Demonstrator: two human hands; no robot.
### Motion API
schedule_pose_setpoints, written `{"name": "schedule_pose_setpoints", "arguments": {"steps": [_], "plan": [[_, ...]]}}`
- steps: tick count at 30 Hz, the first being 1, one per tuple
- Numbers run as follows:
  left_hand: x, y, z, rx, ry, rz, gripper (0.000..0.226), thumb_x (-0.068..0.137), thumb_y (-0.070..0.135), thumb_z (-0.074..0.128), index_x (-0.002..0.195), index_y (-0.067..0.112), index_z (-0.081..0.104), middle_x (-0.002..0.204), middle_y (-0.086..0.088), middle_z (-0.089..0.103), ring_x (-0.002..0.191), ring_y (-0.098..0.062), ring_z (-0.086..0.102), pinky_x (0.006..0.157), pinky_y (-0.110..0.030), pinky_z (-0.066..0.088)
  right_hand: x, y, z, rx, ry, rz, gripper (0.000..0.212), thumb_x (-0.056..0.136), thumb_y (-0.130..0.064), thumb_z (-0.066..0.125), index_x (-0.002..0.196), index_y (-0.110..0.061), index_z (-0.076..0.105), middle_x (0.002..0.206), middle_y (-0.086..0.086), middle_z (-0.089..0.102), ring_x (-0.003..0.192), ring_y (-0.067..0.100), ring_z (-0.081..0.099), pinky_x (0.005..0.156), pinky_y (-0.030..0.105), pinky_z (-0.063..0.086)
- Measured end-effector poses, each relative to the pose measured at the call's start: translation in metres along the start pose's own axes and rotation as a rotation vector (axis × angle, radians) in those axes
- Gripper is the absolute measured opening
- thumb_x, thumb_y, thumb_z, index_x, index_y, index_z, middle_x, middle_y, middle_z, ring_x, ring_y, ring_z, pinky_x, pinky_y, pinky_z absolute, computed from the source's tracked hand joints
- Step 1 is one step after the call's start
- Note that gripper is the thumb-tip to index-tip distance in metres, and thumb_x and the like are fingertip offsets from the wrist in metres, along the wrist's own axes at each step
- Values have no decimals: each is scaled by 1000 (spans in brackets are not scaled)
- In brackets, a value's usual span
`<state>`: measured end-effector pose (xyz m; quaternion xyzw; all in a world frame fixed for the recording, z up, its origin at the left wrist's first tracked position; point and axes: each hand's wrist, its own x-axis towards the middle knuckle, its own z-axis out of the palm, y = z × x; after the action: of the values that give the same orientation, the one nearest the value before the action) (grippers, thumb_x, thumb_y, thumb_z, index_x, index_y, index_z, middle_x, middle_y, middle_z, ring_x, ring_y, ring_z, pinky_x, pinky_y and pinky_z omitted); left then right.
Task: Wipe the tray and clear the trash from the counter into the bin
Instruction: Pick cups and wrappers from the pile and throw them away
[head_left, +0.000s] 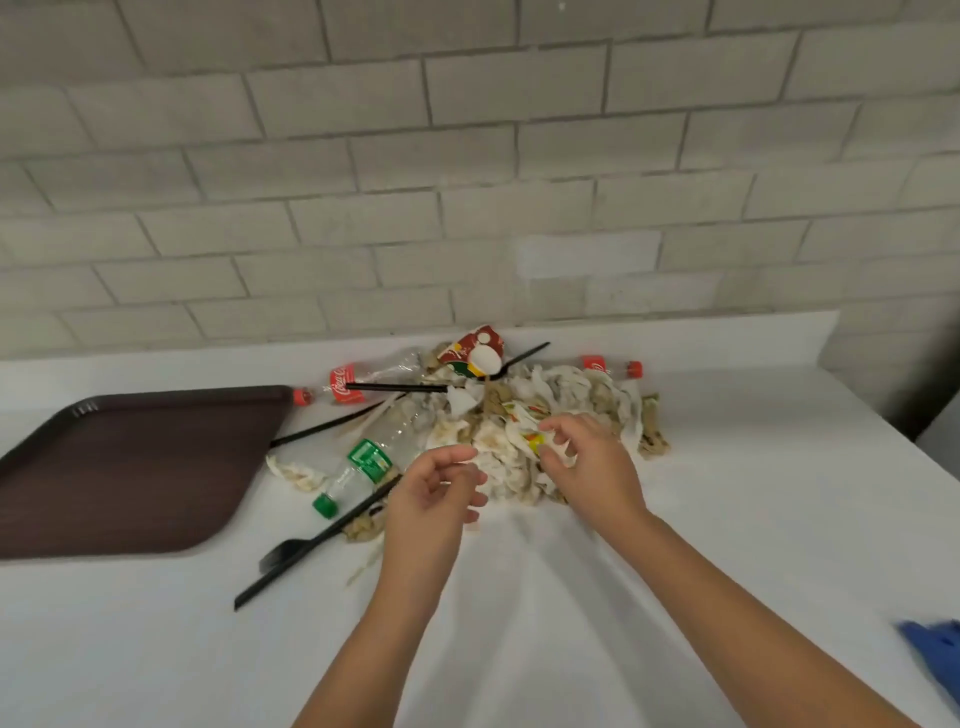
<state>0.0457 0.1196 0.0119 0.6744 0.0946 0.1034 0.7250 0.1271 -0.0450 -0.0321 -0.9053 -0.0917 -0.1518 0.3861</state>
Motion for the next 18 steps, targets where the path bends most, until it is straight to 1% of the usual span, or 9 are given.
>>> {"name": "schedule_pose_setpoints", "arguments": {"steps": [2, 3, 5, 9, 11, 13, 14, 16, 18], "plan": [[27, -5, -17, 59, -6, -24, 19, 86, 1, 58, 88, 17, 66, 78, -4, 67, 64, -16, 61, 58, -27, 48, 22, 7, 24, -324, -125, -33, 38, 87, -34, 61, 124, -26, 56, 115, 0, 53, 106, 18, 50, 84, 30, 43], [39, -7, -23, 92, -16, -31, 18, 86, 2, 60, 88, 18, 66, 80, -7, 66, 66, -16, 61, 59, -28, 49, 30, 11, 34, -430, -169, -31, 43, 87, -36, 60, 128, -26, 53, 121, 3, 51, 111, 21, 48, 89, 32, 42], [62, -10, -30, 144, -34, -13, 17, 86, 5, 60, 87, 20, 67, 84, -7, 66, 68, -18, 61, 58, -28, 50, 41, 15, 46, -510, -176, -16, 46, 84, -33, 63, 128, -25, 53, 124, 6, 52, 114, 25, 47, 93, 35, 41], [120, -4, -25, 270, -44, 122, 14, 87, 8, 58, 92, 20, 65, 87, 3, 67, 78, -14, 62, 67, -21, 49, 59, 25, 53, -545, -137, -22, 48, 73, -21, 74, 119, -19, 62, 116, 9, 61, 110, 34, 53, 87, 42, 47], [159, -4, -13, 378, -51, 163, 15, 88, 13, 56, 99, 20, 64, 86, 5, 66, 74, -12, 61, 67, -24, 48, 67, 26, 50, -551, -111, -40, 47, 67, -22, 77, 112, -18, 66, 106, 9, 67, 100, 36, 60, 78, 44, 52], [197, -8, 5, 509, -78, 189, 19, 87, 19, 56, 105, 23, 62, 97, 2, 66, 84, -13, 61, 72, -29, 49, 72, 25, 45, -547, -59, -62, 45, 67, -23, 77, 111, -17, 66, 101, 8, 68, 91, 35, 64, 69, 42, 54], [215, -11, 15, 606, -115, 225, 24, 86, 21, 58, 110, 24, 60, 105, -1, 64, 93, -16, 60, 78, -31, 49, 73, 23, 41, -523, -45, -61, 47, 71, -21, 72, 117, -16, 63, 104, 9, 67, 90, 34, 64, 68, 40, 53], [243, -21, 34, 903, -243, 298, 44, 84, 27, 62, 127, 22, 51, 121, -8, 54, 111, -26, 51, 91, -37, 45, 76, 17, 30, -448, -65, -14, 54, 83, -21, 60, 135, -18, 48, 114, 11, 63, 88, 28, 63, 65, 31, 48], [261, -30, 50, 1205, -345, 326, 63, 82, 38, 65, 138, 21, 40, 130, -14, 43, 118, -33, 44, 95, -39, 40, 79, 12, 18, -327, -90, 48, 62, 89, -22, 54, 146, -22, 29, 126, 12, 55, 79, 21, 61, 60, 27, 43]]}}
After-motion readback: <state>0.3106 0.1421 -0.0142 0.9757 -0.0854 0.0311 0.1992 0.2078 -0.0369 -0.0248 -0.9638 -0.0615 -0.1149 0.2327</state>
